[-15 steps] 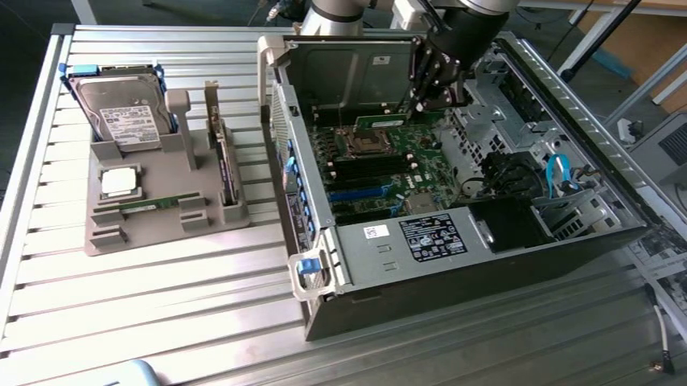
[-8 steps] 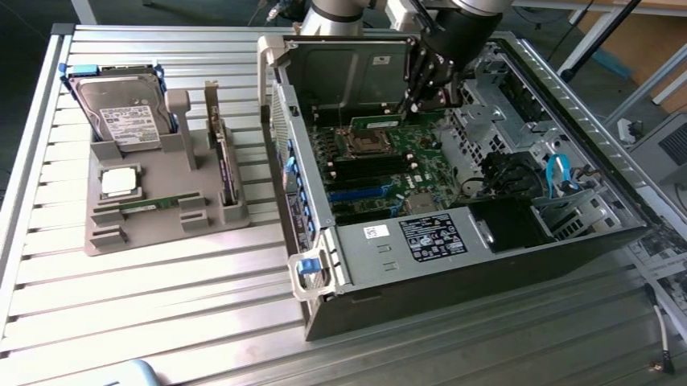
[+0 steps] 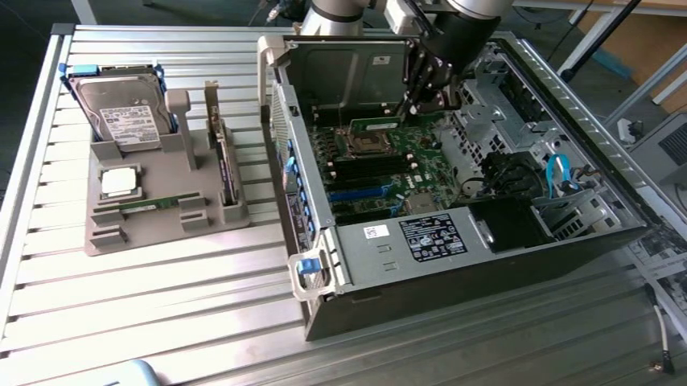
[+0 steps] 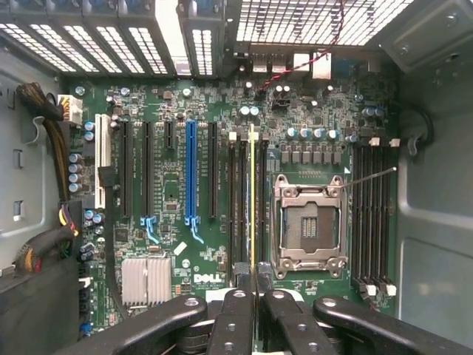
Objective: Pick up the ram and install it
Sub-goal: 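Insert the ram into the slot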
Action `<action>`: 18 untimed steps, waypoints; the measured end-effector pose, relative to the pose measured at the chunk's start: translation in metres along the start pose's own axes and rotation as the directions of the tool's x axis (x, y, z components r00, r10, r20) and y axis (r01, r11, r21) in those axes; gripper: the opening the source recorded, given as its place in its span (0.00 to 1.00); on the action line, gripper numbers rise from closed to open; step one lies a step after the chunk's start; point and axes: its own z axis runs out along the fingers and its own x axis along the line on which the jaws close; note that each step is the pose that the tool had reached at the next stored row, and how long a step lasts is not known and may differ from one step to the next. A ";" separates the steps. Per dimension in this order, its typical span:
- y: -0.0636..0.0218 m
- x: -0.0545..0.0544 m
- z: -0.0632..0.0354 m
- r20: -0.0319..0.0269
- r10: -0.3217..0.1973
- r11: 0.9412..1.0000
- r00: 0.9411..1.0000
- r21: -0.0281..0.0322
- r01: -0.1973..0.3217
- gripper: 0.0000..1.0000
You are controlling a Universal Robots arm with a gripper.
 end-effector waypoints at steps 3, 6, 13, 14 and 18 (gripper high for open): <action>-0.0001 0.000 0.0032 0.000 0.000 1.000 1.000 0.000 0.000 0.12; -0.0001 0.000 0.0065 0.000 0.000 1.000 1.000 0.000 0.000 0.12; 0.0009 0.001 0.0132 0.000 0.000 1.000 1.000 0.000 0.000 0.12; 0.0010 0.001 0.0141 0.000 0.000 1.000 1.000 0.000 0.000 0.12; 0.0011 0.001 0.0184 0.000 0.001 1.000 1.000 0.000 -0.001 0.12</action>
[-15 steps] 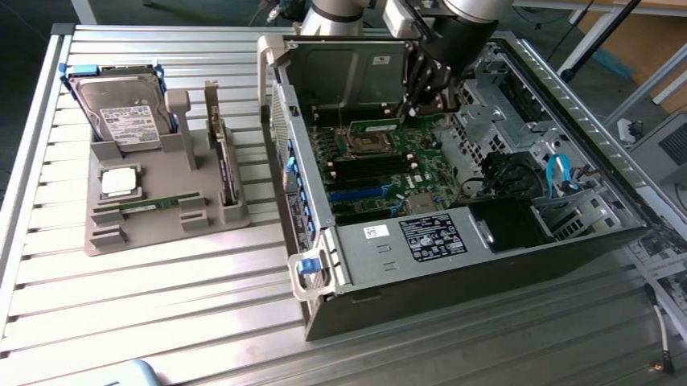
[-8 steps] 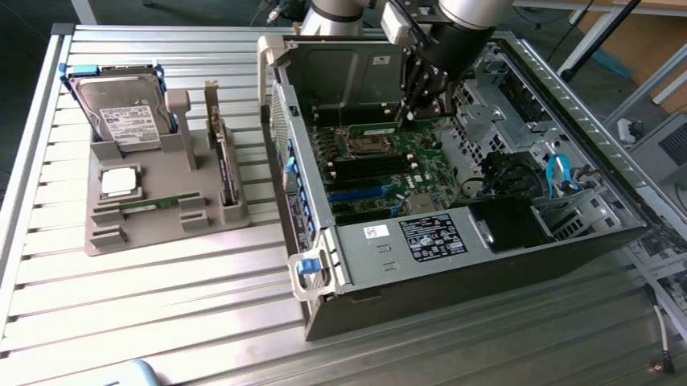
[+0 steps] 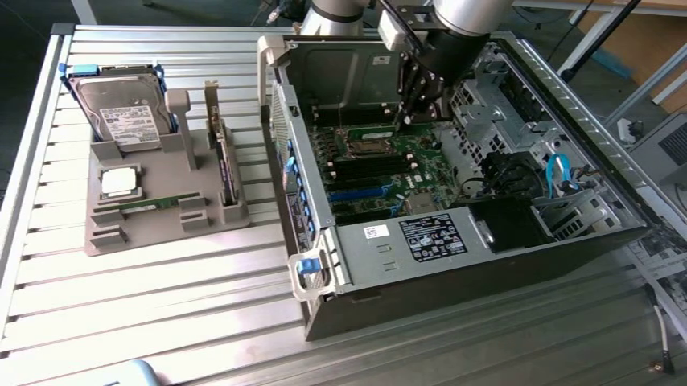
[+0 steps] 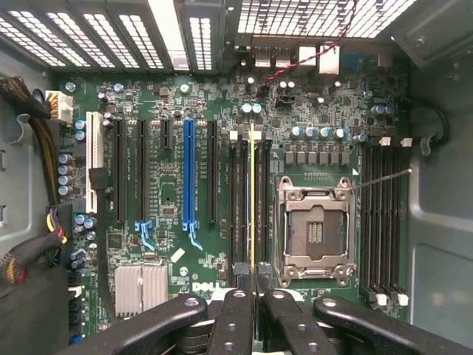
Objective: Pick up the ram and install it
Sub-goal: 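Insert the ram into the slot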
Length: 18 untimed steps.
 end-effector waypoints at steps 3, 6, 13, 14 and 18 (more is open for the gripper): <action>-0.0001 0.000 0.0023 0.000 0.000 1.000 1.000 0.000 0.000 0.12; -0.0002 0.000 0.0045 0.000 0.000 1.000 1.000 0.001 0.000 0.12; -0.0003 0.001 0.0116 0.000 0.000 1.000 1.000 0.001 0.000 0.12; -0.0003 0.001 0.0125 0.000 0.000 1.000 1.000 0.002 0.000 0.12; -0.0003 0.001 0.0161 0.000 0.000 1.000 1.000 0.002 0.000 0.12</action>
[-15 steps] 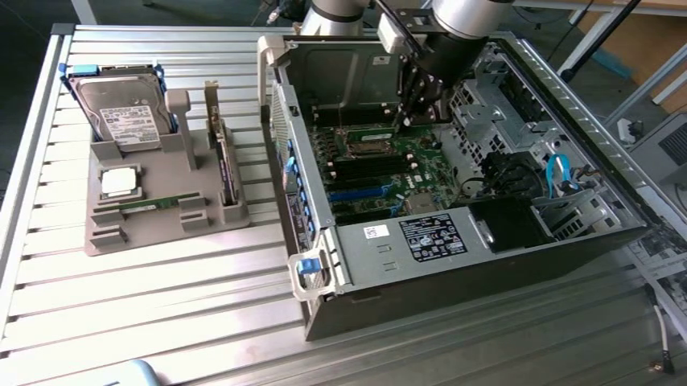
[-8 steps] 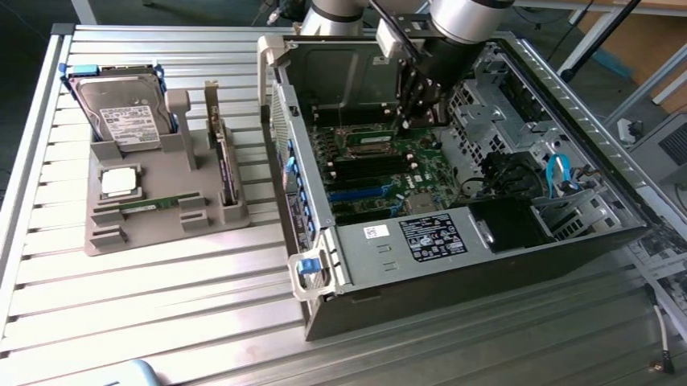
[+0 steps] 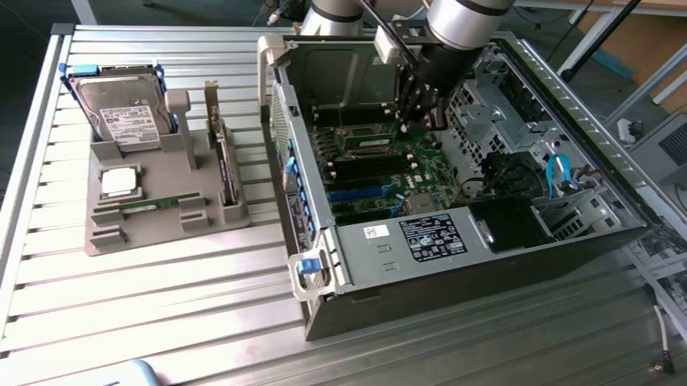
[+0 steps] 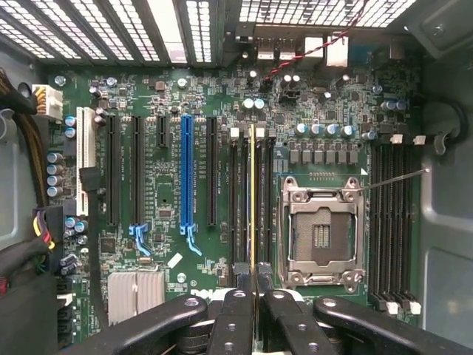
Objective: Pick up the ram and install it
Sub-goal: 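Insert the ram into the slot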
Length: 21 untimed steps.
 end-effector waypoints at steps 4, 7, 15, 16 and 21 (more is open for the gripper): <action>-0.0001 0.000 0.0028 0.000 0.000 1.000 1.000 0.000 0.000 0.12; -0.0001 0.000 0.0042 0.000 0.000 1.000 1.000 0.000 0.000 0.12; -0.0004 0.001 0.0113 0.000 0.000 1.000 1.000 0.000 0.000 0.12; -0.0004 0.001 0.0122 0.000 0.000 1.000 1.000 0.000 0.000 0.12; -0.0006 0.001 0.0167 0.000 0.001 1.000 1.000 0.000 -0.001 0.12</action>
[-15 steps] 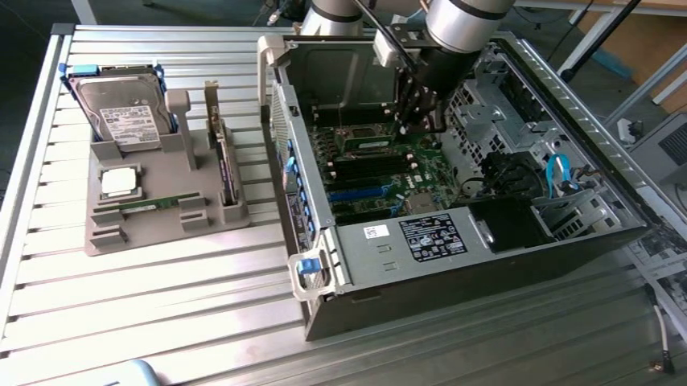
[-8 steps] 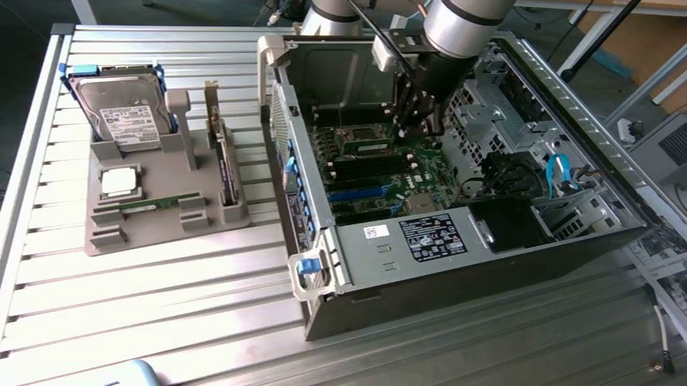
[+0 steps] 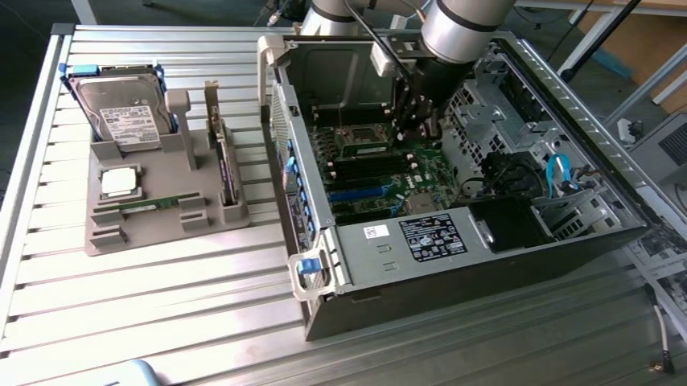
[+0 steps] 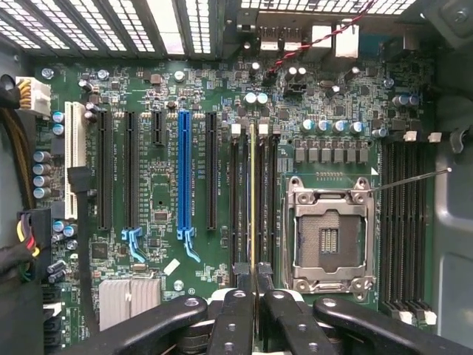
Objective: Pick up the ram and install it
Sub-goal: 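Insert the ram into the slot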
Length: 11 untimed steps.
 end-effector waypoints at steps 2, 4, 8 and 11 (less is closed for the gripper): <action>-0.0001 0.000 0.0017 0.000 0.000 1.000 1.000 0.000 0.000 0.12; -0.0001 0.000 0.0034 0.000 0.000 1.000 1.000 0.000 0.000 0.12; -0.0003 0.000 0.0074 0.000 0.000 1.000 1.000 0.000 0.000 0.12; -0.0004 0.001 0.0101 0.000 0.000 1.000 1.000 0.000 0.000 0.12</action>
